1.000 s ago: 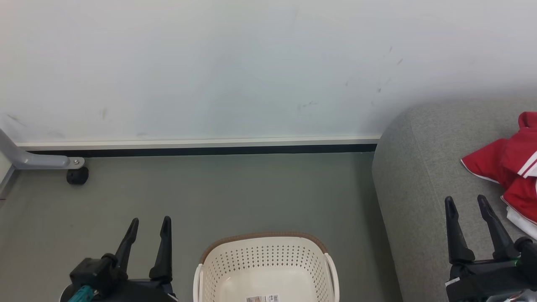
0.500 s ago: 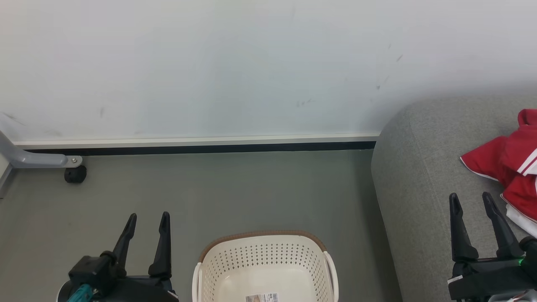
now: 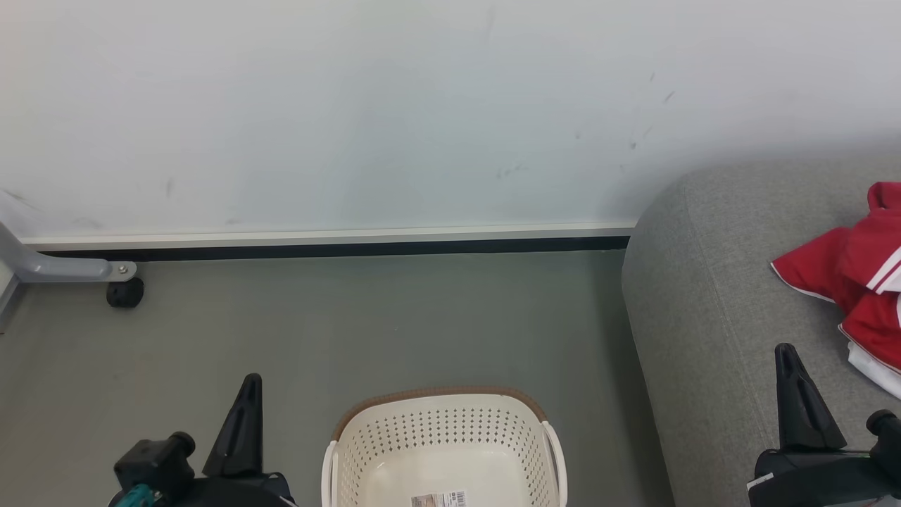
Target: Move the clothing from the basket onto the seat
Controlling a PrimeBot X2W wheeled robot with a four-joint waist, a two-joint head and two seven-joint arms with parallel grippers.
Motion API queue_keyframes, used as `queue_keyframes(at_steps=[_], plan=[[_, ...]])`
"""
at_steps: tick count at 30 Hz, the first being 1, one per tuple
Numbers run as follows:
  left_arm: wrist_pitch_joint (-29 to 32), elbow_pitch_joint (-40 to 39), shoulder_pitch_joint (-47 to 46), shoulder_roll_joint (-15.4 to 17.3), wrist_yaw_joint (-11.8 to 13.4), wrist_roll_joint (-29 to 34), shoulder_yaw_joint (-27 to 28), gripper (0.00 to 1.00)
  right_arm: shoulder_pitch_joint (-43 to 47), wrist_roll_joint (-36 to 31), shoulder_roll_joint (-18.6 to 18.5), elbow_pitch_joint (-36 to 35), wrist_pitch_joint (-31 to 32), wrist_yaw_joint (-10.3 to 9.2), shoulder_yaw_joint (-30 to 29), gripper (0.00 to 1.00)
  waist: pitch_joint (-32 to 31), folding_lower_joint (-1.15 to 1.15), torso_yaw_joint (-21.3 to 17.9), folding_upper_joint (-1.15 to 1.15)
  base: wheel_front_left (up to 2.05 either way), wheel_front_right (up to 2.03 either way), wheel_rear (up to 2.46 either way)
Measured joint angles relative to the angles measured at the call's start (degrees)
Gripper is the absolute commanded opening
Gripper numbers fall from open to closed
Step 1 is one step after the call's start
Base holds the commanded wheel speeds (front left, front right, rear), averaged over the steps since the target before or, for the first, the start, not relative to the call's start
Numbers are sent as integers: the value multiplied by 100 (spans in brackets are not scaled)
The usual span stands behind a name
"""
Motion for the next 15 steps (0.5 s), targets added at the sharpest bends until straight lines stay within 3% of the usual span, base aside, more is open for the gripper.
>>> queue_keyframes(at_steps=[15], plan=[[300,78,-4,-142,-153,-815,308,0,-29,1009,175,156,325,116,-216,0,-11,0,-35,0,0,0,0]])
